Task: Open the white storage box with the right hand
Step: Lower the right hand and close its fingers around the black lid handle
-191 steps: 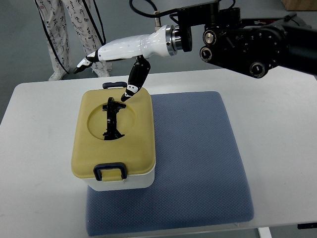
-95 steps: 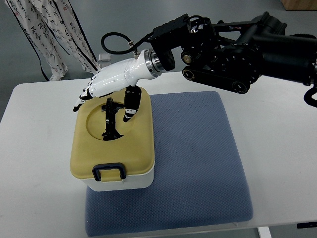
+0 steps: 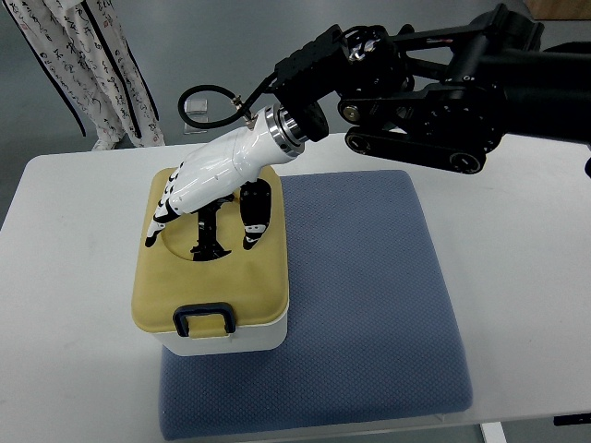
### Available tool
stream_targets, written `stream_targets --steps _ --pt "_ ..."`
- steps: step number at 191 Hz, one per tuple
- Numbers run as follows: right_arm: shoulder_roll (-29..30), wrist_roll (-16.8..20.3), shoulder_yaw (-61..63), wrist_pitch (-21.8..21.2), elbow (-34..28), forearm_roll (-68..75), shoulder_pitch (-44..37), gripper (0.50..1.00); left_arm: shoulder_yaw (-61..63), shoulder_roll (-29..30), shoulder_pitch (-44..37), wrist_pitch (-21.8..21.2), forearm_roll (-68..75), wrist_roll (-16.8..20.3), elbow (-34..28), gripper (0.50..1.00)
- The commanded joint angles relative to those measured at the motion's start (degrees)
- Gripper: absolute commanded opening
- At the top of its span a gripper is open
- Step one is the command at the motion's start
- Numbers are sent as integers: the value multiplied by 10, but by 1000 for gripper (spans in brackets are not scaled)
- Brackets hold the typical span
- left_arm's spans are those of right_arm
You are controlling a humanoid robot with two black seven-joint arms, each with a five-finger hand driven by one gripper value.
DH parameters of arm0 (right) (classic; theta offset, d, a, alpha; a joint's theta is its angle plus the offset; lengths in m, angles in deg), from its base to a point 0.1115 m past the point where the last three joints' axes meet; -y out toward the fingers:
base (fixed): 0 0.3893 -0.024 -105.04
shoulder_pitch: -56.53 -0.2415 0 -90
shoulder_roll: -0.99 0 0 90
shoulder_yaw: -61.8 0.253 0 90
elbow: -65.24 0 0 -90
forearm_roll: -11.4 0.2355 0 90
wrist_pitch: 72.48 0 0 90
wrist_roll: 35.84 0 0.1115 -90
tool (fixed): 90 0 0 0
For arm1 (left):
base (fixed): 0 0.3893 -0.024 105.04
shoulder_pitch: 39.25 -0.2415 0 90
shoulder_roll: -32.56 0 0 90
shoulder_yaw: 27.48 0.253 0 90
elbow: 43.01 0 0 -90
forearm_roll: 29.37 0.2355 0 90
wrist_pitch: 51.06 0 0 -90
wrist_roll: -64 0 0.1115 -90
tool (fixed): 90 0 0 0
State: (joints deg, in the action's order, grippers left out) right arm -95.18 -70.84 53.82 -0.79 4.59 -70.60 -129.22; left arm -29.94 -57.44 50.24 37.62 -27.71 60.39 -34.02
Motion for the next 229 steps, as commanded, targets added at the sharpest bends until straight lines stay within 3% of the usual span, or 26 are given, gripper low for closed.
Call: stream_targets --steps 1,64,93,107,181,189,211,229 --pt "1 0 0 16 9 -2 2 901 0 0 0 0 0 0 0 1000" --pt "4 0 -1 29 13 -18 4 791 0 0 0 0 0 0 1 1000" --pt "4 0 -1 29 18 -18 4 652 0 0 0 0 0 0 1 1000" --pt "3 0 0 29 26 -18 4 623 0 0 0 0 0 0 0 1000" --pt "4 0 2 37 28 -17 5 619 0 0 0 0 0 0 0 1000" --pt "4 0 1 37 28 -17 5 607 0 0 0 0 0 0 0 1000" --pt "5 0 4 38 28 -14 6 500 0 0 0 0 0 0 0 1000" --pt "4 0 5 39 28 -8 11 500 0 0 0 0 0 0 0 1000"
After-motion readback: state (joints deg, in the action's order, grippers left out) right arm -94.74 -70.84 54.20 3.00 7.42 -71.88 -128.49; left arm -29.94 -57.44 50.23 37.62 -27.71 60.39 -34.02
